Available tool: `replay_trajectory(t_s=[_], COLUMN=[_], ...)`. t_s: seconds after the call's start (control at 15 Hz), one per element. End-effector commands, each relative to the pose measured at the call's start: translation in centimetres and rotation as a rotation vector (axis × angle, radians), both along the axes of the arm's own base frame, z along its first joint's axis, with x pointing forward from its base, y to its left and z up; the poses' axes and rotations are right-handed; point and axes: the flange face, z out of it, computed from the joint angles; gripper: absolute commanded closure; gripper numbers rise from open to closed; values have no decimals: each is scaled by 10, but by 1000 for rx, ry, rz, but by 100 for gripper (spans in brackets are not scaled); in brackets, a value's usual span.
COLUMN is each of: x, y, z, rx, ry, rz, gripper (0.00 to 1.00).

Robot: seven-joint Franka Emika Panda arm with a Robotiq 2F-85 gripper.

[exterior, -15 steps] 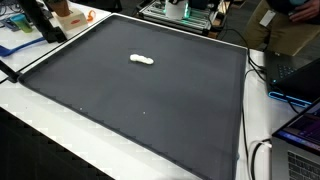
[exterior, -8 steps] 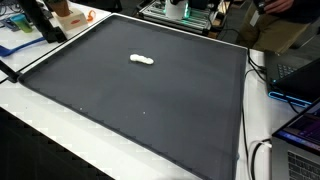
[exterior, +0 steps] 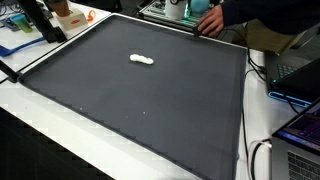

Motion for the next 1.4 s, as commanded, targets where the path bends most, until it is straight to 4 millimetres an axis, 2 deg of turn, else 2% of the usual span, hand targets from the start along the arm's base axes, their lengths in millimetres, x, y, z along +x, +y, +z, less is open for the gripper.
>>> replay_trajectory(t_s=[0.0,0.33,0.4,1.33], x=[7,17,18,21], y=[3,0,3,1], z=[35,53,45,50], rx=[103,190,168,196], ry=[44,19,13,11], rz=[-50,-116,-85,-103], gripper=[0,0,0,0])
